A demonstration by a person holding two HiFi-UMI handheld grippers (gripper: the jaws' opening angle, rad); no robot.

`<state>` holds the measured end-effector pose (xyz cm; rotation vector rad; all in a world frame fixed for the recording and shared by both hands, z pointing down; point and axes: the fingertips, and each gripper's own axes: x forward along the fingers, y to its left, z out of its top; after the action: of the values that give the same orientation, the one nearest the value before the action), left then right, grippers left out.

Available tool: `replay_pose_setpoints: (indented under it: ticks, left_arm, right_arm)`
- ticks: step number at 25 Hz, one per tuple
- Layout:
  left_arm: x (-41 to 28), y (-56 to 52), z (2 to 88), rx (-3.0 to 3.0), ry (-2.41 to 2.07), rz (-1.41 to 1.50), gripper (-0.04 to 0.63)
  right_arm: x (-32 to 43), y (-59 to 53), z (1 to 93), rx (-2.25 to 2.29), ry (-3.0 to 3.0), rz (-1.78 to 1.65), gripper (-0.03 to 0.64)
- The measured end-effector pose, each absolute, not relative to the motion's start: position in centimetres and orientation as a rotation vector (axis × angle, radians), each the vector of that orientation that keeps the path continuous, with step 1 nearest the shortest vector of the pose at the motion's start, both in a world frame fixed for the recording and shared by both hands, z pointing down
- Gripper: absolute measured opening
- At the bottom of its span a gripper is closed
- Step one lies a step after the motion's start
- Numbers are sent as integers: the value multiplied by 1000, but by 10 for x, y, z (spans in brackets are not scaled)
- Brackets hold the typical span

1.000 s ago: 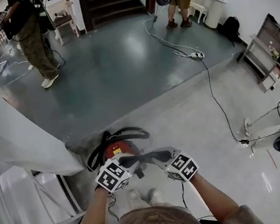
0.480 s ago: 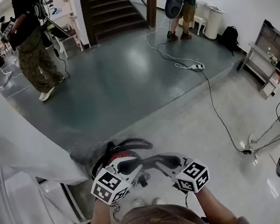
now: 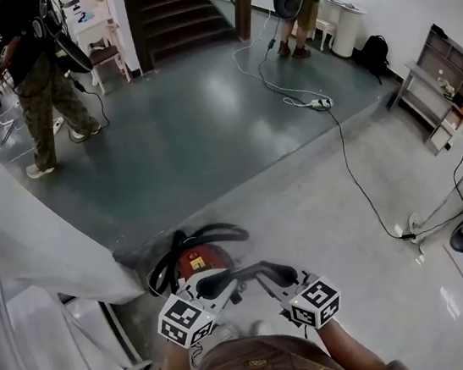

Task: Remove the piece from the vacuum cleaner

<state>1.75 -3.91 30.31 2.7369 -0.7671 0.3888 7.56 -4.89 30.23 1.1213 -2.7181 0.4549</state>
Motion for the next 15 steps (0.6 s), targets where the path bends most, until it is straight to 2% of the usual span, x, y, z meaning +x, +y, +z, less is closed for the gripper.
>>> replay_pose_setpoints:
  ticks: [15]
  left_arm:
    - [19,-35,325,2687,-775,383,69]
  right_arm:
    - [77,-45,325,1087,-2688,511,64]
